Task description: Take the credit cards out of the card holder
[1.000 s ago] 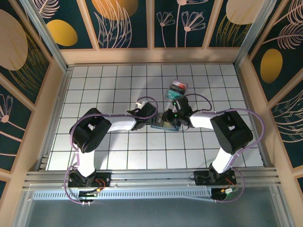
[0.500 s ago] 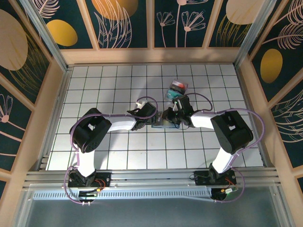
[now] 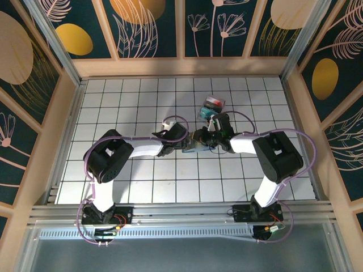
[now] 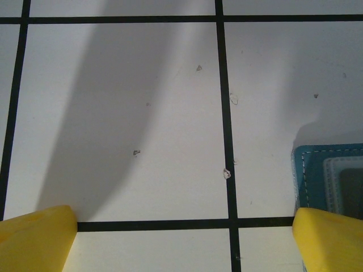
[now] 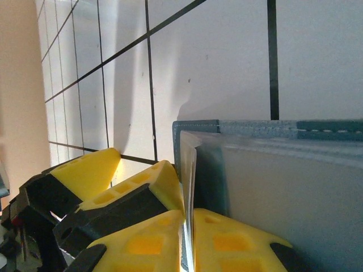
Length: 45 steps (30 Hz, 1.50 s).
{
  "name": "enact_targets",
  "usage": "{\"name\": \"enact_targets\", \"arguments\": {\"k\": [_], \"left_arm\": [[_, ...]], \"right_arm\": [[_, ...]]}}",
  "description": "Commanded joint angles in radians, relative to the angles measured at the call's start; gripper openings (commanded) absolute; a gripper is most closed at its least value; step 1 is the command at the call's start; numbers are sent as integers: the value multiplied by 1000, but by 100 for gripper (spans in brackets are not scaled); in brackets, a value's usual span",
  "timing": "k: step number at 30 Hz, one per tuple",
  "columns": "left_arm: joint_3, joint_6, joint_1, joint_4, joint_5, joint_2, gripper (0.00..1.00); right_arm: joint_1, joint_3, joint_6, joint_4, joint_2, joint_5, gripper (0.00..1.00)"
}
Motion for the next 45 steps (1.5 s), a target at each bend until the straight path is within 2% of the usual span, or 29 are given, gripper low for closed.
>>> {"name": "enact_targets", "arguments": {"k": [1,13,35,45], "left_arm": [[-20,-35,-9,-146,50,63,99],[-7,-35,-9,-173,35,74,99],[-4,-41,-9,-180,16,68,99],[71,-20,-9,-189,-16,17,99]], "right_arm": [[-1,-14,23,80,6,-83,13],[-44,-80,69,172,-29,-131,12],[-51,-29,-44,-108,-96,54,7],[-50,-7,-69,-139,-70,45,6]]}}
